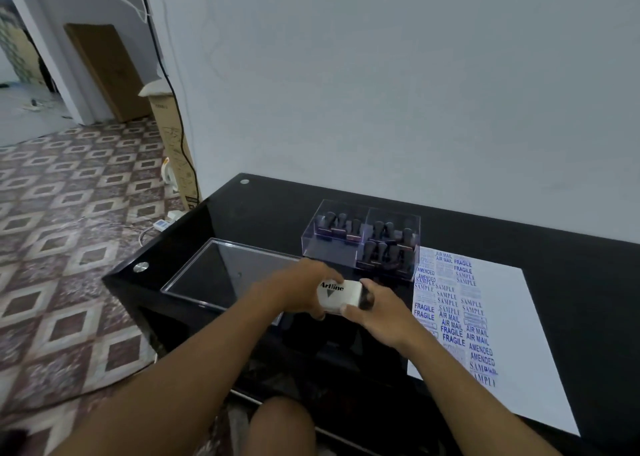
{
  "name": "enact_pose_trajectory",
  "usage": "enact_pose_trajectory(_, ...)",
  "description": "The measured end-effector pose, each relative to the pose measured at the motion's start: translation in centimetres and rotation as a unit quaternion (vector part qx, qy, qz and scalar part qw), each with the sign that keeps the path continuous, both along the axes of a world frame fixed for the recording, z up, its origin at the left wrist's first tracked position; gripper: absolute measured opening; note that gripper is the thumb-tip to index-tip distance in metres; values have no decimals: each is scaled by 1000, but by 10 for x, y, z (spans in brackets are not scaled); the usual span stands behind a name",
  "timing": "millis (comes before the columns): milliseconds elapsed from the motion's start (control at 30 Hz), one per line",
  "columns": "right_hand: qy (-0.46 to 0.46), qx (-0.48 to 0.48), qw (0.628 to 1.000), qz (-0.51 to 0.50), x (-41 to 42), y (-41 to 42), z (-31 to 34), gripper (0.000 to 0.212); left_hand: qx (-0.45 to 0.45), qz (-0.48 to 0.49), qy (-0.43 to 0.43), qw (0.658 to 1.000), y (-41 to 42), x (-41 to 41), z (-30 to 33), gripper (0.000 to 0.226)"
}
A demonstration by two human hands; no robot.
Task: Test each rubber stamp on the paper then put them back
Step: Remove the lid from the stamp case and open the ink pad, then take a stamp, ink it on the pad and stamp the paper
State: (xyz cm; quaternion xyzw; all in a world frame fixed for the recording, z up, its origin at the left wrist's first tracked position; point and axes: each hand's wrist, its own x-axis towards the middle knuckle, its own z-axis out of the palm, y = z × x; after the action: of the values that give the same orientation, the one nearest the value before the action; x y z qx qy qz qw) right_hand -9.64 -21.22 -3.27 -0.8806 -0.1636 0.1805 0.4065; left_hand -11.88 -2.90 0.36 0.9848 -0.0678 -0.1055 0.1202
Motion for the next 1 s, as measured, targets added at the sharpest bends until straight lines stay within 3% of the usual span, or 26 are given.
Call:
enact_pose_trajectory(100, -78, -138, 987, 31, -4, -5, -14, 70, 9, 1, 23, 1000, -3, -5, -14, 78)
enact_pose_trajectory(167, -112, -193, 974, 34, -8, -4, -20, 72, 22, -5, 31, 999, -5, -5, -21, 78)
enact_pose_trajectory(433, -115, -178, 977, 1, -7, -4, -34, 87, 50, -24, 60, 997, -2, 6, -12, 65)
enact_pose_trajectory(600, -108, -163, 981, -14, -7, -4, -35, 88, -32, -25, 151, 988, 14, 24, 5, 41)
enact_pose_trajectory(700, -106, -152, 982, -26, -6, -4, -36, 88, -52, -24, 120, 991, 18, 34, 7, 20)
enact_pose_trajectory(1000, -97, -120, 987, -50, -5, -3, -40, 90, -84, 125, -66, 986, -1, 60, -35, 25)
